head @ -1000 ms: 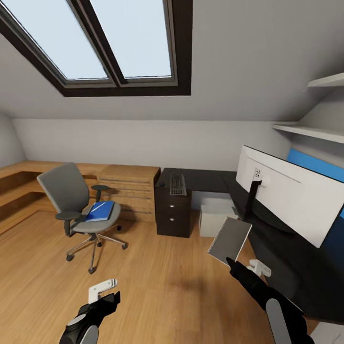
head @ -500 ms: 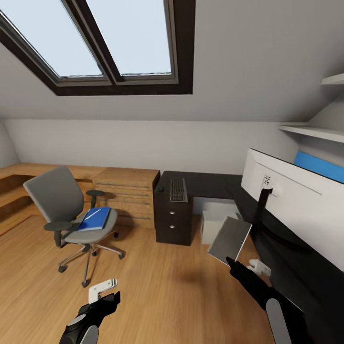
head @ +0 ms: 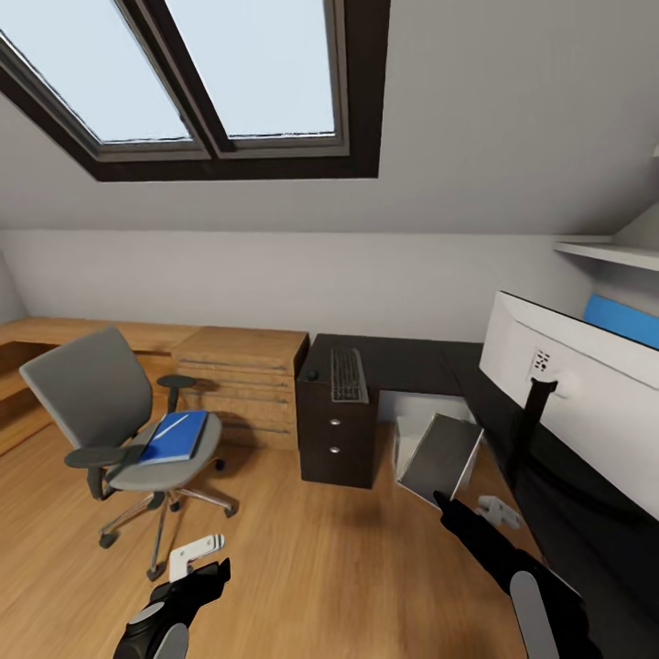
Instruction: In the bedroom, organize the workspace by keeping the computer under the desk, ensuring the monitor is on the desk, placing the keyboard on the desk next to the monitor, placing the mouse on the desk next to the keyboard, moving the folder from the swivel chair onto the desk next to the mouse, stacking the notebook on top of the folder with the pen on top of the notebook, and positioning the swivel chair next to the desk.
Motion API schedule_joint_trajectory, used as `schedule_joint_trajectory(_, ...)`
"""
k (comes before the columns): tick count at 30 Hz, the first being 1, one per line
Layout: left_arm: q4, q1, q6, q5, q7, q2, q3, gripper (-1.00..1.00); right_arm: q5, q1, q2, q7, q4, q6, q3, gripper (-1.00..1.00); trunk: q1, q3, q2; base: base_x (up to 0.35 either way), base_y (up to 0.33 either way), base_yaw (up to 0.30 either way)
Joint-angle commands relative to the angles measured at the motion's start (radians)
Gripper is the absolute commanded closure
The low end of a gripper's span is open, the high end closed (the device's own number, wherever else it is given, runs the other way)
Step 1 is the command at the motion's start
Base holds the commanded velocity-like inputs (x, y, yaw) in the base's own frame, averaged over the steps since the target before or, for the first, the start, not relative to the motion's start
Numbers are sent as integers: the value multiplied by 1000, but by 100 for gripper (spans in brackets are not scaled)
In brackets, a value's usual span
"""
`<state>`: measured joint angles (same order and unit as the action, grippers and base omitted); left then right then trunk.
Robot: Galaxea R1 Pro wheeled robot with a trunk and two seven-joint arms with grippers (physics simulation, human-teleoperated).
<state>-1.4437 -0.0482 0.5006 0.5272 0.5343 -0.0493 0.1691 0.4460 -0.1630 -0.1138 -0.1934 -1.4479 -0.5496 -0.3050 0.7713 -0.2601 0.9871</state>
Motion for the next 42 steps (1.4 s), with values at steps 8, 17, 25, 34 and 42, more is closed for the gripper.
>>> schedule_joint_trajectory(8,-1,-1,1,10,10,-1,3,-100,3,-1,0,-4,-3,-7,-6,100,1,-1,1,328,20,0)
schedule_joint_trajectory(17,-1,-1,1,11,10,-1,3,-100,2,-1,12,-6,0,-7,-5,100,1,-1,1,328,1,0)
schedule_joint_trajectory(25,-1,-1,1,10,10,0,3,-100,6,-1,20,-3,12,-8,-4,100,1,-1,1,328,0,0)
schedule_joint_trajectory(34,-1,-1,1,9,10,0,3,-100,210,-1,47,0,42,-113,-5,100,1,-1,1,328,0,0)
schedule_joint_trajectory(42,-1,-1,1,8,12,0,3,-100,418,-1,50,6,45,-209,-62,100,1,-1,1,328,0,0)
